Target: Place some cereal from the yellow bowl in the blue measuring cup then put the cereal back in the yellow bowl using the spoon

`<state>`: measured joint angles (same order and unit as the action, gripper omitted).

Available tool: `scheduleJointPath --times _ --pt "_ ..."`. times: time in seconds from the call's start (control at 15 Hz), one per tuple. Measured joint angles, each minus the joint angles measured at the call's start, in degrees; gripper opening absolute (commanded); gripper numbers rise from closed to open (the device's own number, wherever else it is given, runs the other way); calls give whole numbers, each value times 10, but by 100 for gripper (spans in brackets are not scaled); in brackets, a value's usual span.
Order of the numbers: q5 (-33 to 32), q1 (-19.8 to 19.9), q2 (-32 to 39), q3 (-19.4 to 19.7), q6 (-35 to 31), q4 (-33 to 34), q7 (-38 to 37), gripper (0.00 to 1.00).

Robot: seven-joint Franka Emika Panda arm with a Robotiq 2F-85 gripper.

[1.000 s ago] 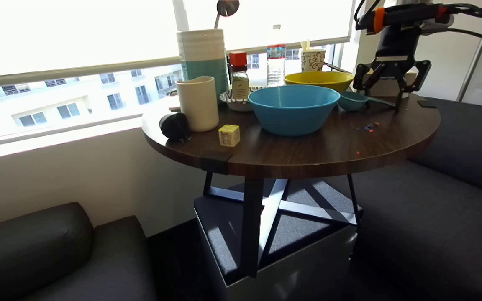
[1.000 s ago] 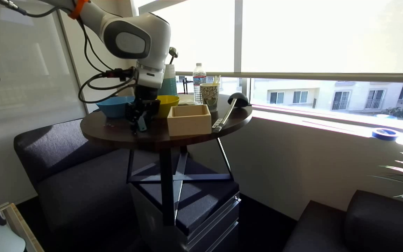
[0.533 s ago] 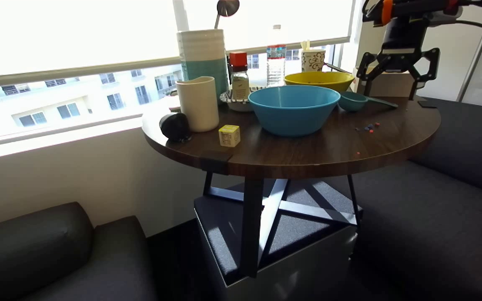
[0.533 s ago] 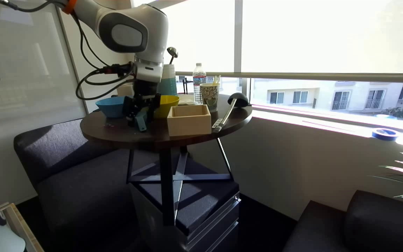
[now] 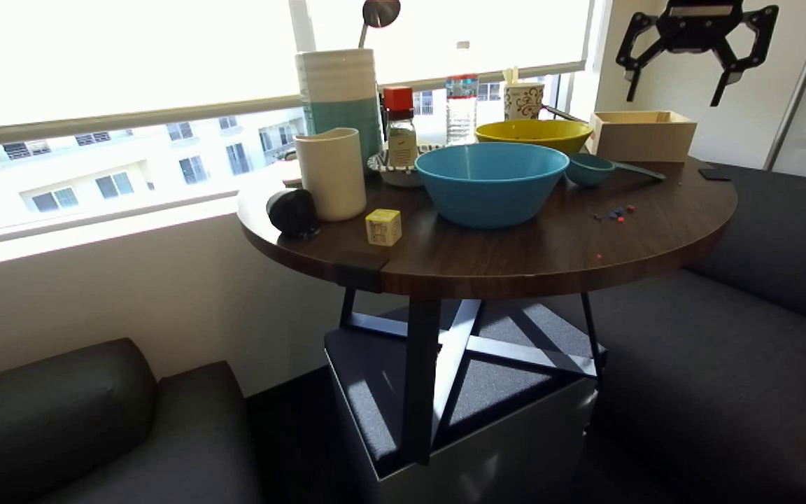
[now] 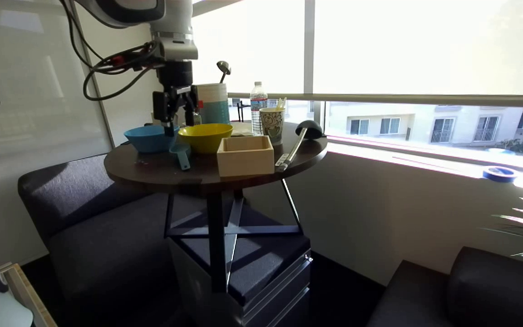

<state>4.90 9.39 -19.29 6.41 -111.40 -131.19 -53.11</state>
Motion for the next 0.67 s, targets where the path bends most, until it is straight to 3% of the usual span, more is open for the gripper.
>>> scheduleJointPath --times 0.67 --pt "-12 -32 -86 -59 0 0 200 100"
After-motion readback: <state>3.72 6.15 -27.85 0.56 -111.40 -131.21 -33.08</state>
